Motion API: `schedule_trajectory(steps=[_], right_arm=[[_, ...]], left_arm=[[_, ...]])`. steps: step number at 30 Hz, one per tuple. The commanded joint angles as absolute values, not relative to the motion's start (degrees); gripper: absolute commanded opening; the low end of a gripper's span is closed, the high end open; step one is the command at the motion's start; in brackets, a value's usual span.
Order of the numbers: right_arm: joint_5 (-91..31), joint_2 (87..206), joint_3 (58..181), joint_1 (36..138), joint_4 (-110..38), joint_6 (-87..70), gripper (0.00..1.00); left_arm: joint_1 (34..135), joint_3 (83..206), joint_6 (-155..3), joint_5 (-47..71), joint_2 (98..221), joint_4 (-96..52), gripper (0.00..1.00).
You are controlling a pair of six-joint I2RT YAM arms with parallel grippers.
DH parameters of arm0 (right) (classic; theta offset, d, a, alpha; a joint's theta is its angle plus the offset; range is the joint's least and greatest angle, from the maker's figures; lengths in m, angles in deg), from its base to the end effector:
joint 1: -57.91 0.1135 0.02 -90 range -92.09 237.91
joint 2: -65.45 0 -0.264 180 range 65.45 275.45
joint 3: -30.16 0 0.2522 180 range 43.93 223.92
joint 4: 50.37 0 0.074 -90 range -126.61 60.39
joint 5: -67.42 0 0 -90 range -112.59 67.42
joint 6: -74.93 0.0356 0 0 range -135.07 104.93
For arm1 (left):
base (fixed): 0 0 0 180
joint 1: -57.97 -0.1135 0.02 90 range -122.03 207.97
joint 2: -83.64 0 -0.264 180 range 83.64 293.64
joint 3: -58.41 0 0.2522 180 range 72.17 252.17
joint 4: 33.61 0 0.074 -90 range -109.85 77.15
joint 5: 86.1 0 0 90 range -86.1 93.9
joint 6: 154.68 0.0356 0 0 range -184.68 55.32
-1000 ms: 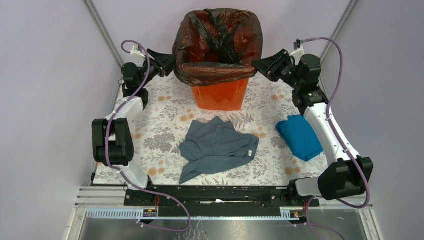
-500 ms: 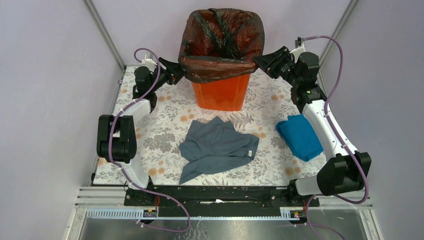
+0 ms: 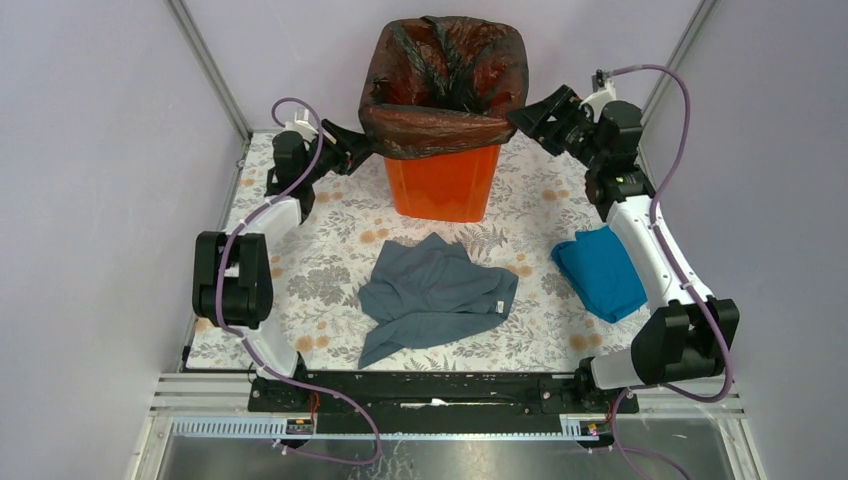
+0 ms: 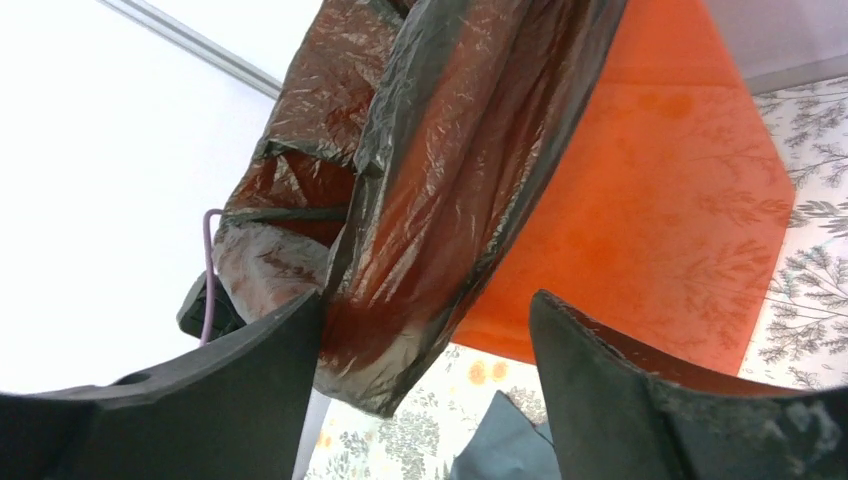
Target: Put the trash bags into the trash bin
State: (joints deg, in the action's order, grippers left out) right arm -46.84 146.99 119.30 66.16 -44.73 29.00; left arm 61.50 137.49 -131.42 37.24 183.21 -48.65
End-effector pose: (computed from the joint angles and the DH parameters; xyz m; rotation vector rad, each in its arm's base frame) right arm 0.3319 0.0629 0.4116 0.1531 1.6288 1.0366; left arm 0.4014 -0.0444 0.2757 -0.5228 1.7790 -1.3742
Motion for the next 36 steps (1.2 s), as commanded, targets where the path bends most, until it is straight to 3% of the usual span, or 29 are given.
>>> schedule_trajectory(steps=[1, 4, 13, 20, 27, 34, 36], right_arm=[[-54.2, 145.3, 117.4, 60.4, -47.3, 30.1, 0.85], [-58.3, 146.6, 116.9, 57.4, -51.8, 34.6, 0.93], [-66.4, 158.9, 113.5, 52.3, -85.4, 62.4, 0.90], [-66.9, 172.2, 117.6, 53.3, -106.8, 81.7, 0.75], [-65.2, 178.1, 120.5, 56.2, -113.4, 87.1, 0.75], [-63.0, 178.4, 119.9, 57.2, -115.1, 88.1, 0.79], [-62.9, 178.8, 120.5, 57.6, -115.0, 88.1, 0.74]], left_arm=[[59.7, 137.3, -130.3, 39.8, 178.0, -49.1, 0.59], [58.5, 136.5, -132.5, 42.3, 177.4, -51.1, 0.67], [56.7, 133.8, -143.4, 45.0, 179.1, -63.4, 0.85], [57.4, 134.4, -155.9, 43.9, 185.5, -78.9, 0.88], [60.9, 136.9, -157.5, 42.4, 190.2, -80.5, 0.77], [61.3, 137.6, -159.9, 41.6, 192.5, -83.8, 0.57], [61.5, 137.7, -160.0, 41.5, 192.8, -83.8, 0.52]])
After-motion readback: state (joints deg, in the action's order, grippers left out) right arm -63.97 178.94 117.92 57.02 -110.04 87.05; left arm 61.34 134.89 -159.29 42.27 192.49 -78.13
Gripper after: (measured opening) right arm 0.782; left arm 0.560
